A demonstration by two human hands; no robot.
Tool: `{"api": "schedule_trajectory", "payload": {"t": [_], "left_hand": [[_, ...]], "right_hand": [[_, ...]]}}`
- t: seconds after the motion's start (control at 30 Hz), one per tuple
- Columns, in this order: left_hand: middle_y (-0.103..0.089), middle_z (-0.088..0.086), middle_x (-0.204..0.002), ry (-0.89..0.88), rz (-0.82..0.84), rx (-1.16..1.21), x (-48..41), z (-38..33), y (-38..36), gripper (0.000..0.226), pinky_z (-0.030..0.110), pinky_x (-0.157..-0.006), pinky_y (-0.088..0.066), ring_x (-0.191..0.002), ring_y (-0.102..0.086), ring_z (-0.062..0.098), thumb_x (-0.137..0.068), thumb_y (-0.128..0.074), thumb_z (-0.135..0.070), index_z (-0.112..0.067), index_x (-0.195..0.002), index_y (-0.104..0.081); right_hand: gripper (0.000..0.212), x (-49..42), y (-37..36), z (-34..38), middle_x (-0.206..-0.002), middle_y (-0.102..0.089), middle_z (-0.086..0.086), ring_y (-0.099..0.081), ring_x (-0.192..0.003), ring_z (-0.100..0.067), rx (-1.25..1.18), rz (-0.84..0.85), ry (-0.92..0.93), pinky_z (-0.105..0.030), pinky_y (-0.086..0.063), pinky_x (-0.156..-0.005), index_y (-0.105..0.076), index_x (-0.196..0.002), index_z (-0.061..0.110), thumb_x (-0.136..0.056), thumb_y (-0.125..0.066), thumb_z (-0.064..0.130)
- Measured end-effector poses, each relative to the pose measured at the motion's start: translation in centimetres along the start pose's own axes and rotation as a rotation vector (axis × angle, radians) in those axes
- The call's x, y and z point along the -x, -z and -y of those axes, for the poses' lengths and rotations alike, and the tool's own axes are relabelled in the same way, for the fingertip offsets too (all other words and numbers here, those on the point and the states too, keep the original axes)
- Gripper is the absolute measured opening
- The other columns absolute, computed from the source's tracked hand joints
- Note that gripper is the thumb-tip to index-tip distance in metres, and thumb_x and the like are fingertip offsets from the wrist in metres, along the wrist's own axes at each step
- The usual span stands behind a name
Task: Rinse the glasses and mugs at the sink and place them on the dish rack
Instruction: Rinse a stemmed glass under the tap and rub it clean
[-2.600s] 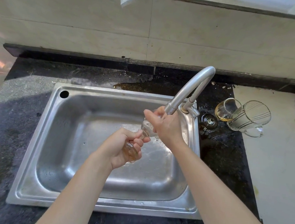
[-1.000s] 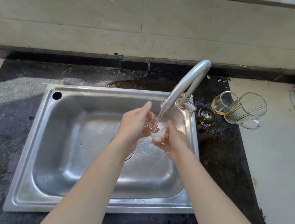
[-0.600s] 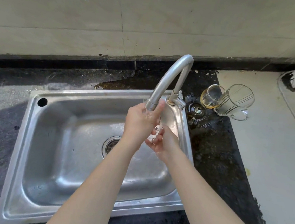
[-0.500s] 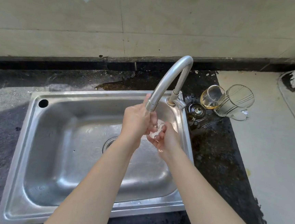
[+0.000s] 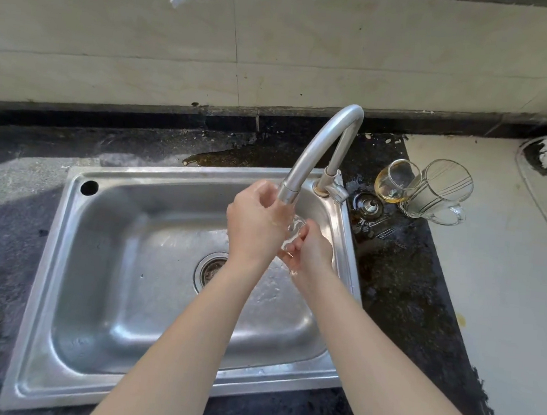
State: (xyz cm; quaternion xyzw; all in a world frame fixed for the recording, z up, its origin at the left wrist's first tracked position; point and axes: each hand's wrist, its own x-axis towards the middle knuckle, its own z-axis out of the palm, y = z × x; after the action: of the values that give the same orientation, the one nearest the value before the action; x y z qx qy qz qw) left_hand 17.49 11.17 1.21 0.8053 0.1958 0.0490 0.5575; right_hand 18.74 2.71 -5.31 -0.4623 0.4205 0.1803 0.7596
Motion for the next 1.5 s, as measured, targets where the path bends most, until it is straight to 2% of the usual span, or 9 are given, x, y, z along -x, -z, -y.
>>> {"api": "schedule_trajectory", "payload": {"t": [0.2, 0.33, 0.53, 0.73, 0.9, 1.0, 1.23, 1.4, 1.5], "left_hand": [[-0.060, 0.005, -0.070, 0.069, 0.118, -0.461, -0.6, -0.5, 1.4, 0.023, 0.035, -0.058, -0.040, -0.069, -0.052, 0.030, -0.090, -0.045, -0.023, -0.008, -0.078, -0.059], [-0.064, 0.007, -0.054, 0.440, 0.436, -0.193, -1.3, 0.0, 3.9, 0.022, 0.030, -0.054, -0.056, -0.043, -0.056, 0.019, -0.088, -0.051, -0.011, 0.003, -0.085, -0.069], [-0.055, 0.002, -0.061, 0.450, 0.770, 0.034, -0.6, 1.5, 6.8, 0.027, 0.029, -0.064, -0.059, -0.061, -0.067, 0.017, -0.099, -0.050, -0.020, 0.001, -0.100, -0.068], [-0.046, 0.004, -0.059, 0.339, 0.573, -0.029, 1.4, 2.4, 5.3, 0.028, 0.014, -0.051, -0.049, -0.043, -0.058, 0.006, -0.103, -0.041, -0.014, 0.002, -0.095, -0.062], [-0.043, -0.003, -0.047, 0.470, 0.601, 0.239, 1.6, 3.8, 6.8, 0.027, 0.019, -0.047, -0.044, -0.041, -0.050, 0.012, -0.100, -0.046, -0.012, 0.005, -0.086, -0.063], [-0.042, -0.005, -0.044, 0.516, 0.604, 0.333, 1.5, 4.2, 7.8, 0.027, 0.025, -0.053, -0.036, -0.039, -0.046, 0.010, -0.098, -0.047, -0.011, 0.008, -0.089, -0.064], [-0.064, 0.000, -0.057, 0.217, 0.540, -0.226, 1.8, 3.9, 5.7, 0.019, 0.014, -0.048, -0.043, -0.046, -0.059, 0.006, -0.092, -0.058, -0.011, 0.000, -0.078, -0.065], [-0.062, -0.010, -0.066, 0.173, 0.432, -0.473, 1.8, 7.3, 4.1, 0.017, 0.037, -0.088, -0.047, -0.084, -0.065, 0.024, -0.096, -0.049, -0.024, -0.024, -0.078, -0.049], [-0.066, -0.013, -0.072, 0.157, 0.411, -0.461, 1.7, 8.0, 3.7, 0.013, 0.042, -0.120, -0.004, -0.093, -0.064, 0.014, -0.099, -0.043, -0.018, -0.022, -0.090, -0.052]], "right_hand": [[0.035, 0.4, 0.1, 1.2, -0.049, -0.029, 0.004, -0.035, -0.037, -0.009, 0.149, -0.018, 0.196, -0.033, -0.052, -0.059, -0.041, -0.062, 0.017, -0.096, -0.045, 0.023], [0.039, 1.0, -0.4, 1.8, -0.057, -0.029, 0.005, -0.031, -0.052, -0.010, 0.348, 0.019, 0.402, -0.026, -0.043, -0.057, -0.039, -0.063, 0.018, -0.100, -0.045, 0.028], [0.041, 2.4, -2.0, 2.8, -0.055, -0.035, 0.003, -0.033, -0.054, -0.011, 0.628, 0.157, 0.621, -0.026, -0.034, -0.053, -0.041, -0.058, 0.017, -0.098, -0.046, 0.022], [0.042, 3.4, -3.4, 3.4, -0.053, -0.048, 0.006, -0.049, -0.055, -0.016, 1.060, 0.151, 0.761, -0.029, -0.039, -0.055, -0.043, -0.055, 0.022, -0.092, -0.054, 0.039], [0.033, 3.8, -3.0, 5.9, -0.069, -0.074, -0.002, -0.072, -0.076, -0.011, 1.187, 0.553, 0.428, -0.035, -0.050, -0.089, -0.067, -0.076, 0.019, -0.081, -0.067, 0.051], [0.040, 4.8, -2.9, 7.4, -0.083, -0.076, -0.004, -0.072, -0.081, -0.008, 1.256, 0.741, 0.283, -0.014, -0.051, -0.073, -0.070, -0.096, 0.010, -0.088, -0.061, 0.048], [0.045, 3.7, -3.6, 3.6, -0.033, -0.043, 0.013, -0.045, -0.038, -0.006, 1.046, 0.237, 0.580, -0.017, -0.039, -0.046, -0.041, -0.054, 0.020, -0.084, -0.067, 0.042], [0.042, 3.7, -3.8, 1.7, -0.042, -0.047, 0.011, -0.047, -0.043, -0.007, 0.732, 0.301, 0.672, -0.015, -0.041, -0.048, -0.049, -0.045, 0.022, -0.080, -0.073, 0.028], [0.022, 4.2, -2.6, 2.7, -0.059, -0.056, 0.005, -0.054, -0.054, -0.001, 0.626, 0.363, 0.623, -0.011, -0.046, -0.058, -0.058, -0.069, 0.014, -0.088, -0.067, 0.022]]}}
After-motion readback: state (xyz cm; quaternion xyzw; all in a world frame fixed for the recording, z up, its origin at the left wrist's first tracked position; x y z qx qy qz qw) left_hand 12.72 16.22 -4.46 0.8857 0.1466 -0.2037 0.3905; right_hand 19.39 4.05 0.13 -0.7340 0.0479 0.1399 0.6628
